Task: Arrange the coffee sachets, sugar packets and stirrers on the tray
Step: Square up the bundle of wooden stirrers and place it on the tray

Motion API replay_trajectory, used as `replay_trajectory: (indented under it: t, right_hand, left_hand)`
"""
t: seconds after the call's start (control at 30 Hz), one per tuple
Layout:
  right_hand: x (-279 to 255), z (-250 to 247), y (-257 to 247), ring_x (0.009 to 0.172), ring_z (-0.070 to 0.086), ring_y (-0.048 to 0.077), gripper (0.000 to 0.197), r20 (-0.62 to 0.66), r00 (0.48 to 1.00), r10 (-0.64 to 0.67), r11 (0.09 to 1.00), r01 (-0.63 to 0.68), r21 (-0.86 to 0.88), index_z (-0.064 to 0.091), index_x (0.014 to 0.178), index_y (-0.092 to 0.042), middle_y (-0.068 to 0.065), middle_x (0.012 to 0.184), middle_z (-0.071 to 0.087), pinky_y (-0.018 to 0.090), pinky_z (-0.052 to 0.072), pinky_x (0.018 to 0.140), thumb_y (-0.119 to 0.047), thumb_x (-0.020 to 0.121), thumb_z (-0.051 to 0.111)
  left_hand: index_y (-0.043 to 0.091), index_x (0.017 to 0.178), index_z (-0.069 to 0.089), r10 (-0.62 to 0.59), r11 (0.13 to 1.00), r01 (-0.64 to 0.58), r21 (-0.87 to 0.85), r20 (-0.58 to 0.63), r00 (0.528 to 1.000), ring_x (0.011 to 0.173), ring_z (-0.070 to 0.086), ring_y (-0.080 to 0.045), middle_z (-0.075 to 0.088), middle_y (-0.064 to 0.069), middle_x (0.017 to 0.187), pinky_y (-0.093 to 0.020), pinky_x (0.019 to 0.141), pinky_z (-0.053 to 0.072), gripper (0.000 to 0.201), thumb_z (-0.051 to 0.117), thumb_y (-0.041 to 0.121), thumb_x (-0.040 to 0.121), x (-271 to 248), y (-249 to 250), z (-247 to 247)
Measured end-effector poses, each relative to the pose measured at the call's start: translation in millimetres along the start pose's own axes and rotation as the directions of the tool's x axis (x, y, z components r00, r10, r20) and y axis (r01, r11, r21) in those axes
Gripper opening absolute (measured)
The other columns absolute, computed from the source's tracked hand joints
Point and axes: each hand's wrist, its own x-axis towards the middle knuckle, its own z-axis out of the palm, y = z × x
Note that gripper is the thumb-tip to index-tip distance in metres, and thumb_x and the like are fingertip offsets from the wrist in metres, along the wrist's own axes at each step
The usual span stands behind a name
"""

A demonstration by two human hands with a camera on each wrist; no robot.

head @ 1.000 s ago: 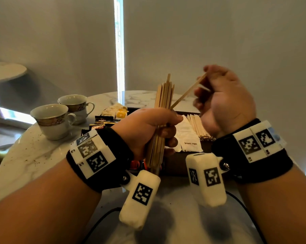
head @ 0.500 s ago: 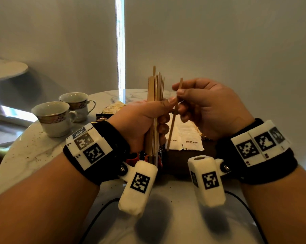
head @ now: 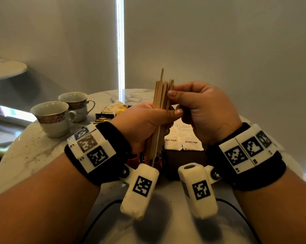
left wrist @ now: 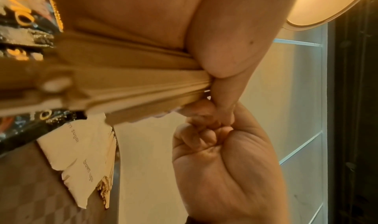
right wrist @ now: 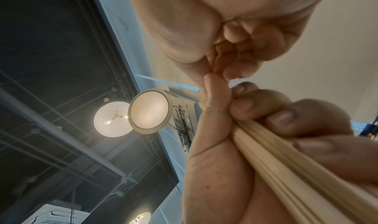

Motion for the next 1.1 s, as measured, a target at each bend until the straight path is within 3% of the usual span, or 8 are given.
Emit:
replay_trajectory:
  t: [0.13,0.27,0.37,0.47,0.57,0.7,0.87,1.1]
  right_hand:
    - [-1,4,2,0.056,0.060,0.003,0.009,-0.008,1.000,-0.004,1.000,0.004,0.013,0.067,0.081,-0.016,-0.003,0.070,0.070,0.017,0.043,0.049,-0.014,0.084,0.075]
    - [3,2,3,0.074,0.049,0.018,0.028,-0.041,0.987,0.156,0.979,-0.149,0.138,0.062,0.091,-0.013,0.004,0.084,0.058,0.028,0.042,0.056,-0.038,0.086,0.072]
    - [4,1,2,0.085,0.055,0.023,0.057,0.089,0.922,0.376,0.879,-0.385,0.280,0.059,0.112,-0.008,0.010,0.096,0.057,0.033,0.049,0.069,-0.061,0.093,0.050]
    - [5,4,4,0.109,0.062,0.035,0.074,0.220,0.872,0.438,0.782,-0.490,0.386,0.055,0.123,-0.003,0.021,0.114,0.061,0.045,0.054,0.092,-0.069,0.096,0.034]
    - [3,9,6,0.110,0.062,0.044,0.084,0.316,0.827,0.465,0.685,-0.562,0.463,0.052,0.127,0.000,0.030,0.117,0.063,0.049,0.053,0.094,-0.074,0.093,0.031]
    - [2,15,11,0.119,0.057,0.051,0.098,0.396,0.823,0.407,0.565,-0.568,0.599,0.046,0.133,0.001,0.035,0.128,0.057,0.057,0.042,0.107,-0.083,0.084,0.036]
    - [-6,15,19,0.133,0.047,0.048,0.116,0.604,0.791,0.092,0.392,-0.587,0.709,0.031,0.147,0.004,0.030,0.143,0.047,0.063,0.028,0.116,-0.086,0.076,0.046]
    - [0,17,20,0.131,0.046,0.054,0.111,0.518,0.849,0.102,0.484,-0.497,0.720,0.028,0.148,-0.007,0.034,0.147,0.040,0.067,0.025,0.114,-0.087,0.073,0.046]
  left_hand:
    - [0.012,0.085,0.058,0.008,0.998,-0.011,-0.066,-0.053,0.999,0.056,0.053,-0.016,0.053,0.000,0.060,-0.032,0.054,0.049,0.016,0.063,0.023,0.095,2,-3,4]
    - [0.016,0.086,0.050,0.062,0.968,-0.102,-0.229,-0.173,0.983,0.052,0.047,-0.013,0.046,0.002,0.060,-0.031,0.053,0.047,0.019,0.061,0.024,0.098,5,-2,2]
    - [0.019,0.083,0.046,0.159,0.840,-0.299,-0.452,-0.323,0.933,0.051,0.047,-0.011,0.044,0.004,0.061,-0.031,0.054,0.049,0.023,0.061,0.024,0.099,10,5,-12]
    - [0.018,0.082,0.047,0.218,0.688,-0.459,-0.562,-0.444,0.869,0.054,0.050,-0.009,0.047,0.005,0.063,-0.032,0.058,0.052,0.024,0.062,0.028,0.099,10,13,-25]
    - [0.019,0.085,0.049,0.250,0.628,-0.533,-0.568,-0.501,0.828,0.056,0.054,-0.010,0.050,0.005,0.064,-0.033,0.065,0.054,0.023,0.062,0.032,0.098,10,15,-27]
    - [0.013,0.095,0.050,0.255,0.665,-0.555,-0.500,-0.546,0.798,0.065,0.061,-0.013,0.054,0.002,0.070,-0.037,0.073,0.057,0.027,0.065,0.034,0.096,10,7,-15]
    - [0.015,0.085,0.052,0.282,0.707,-0.546,-0.449,-0.529,0.800,0.064,0.061,-0.017,0.055,0.000,0.067,-0.039,0.071,0.055,0.021,0.062,0.027,0.100,10,2,3]
    - [0.014,0.088,0.052,0.257,0.703,-0.528,-0.478,-0.521,0.814,0.065,0.062,-0.016,0.055,0.001,0.068,-0.041,0.076,0.057,0.020,0.063,0.027,0.099,6,3,3]
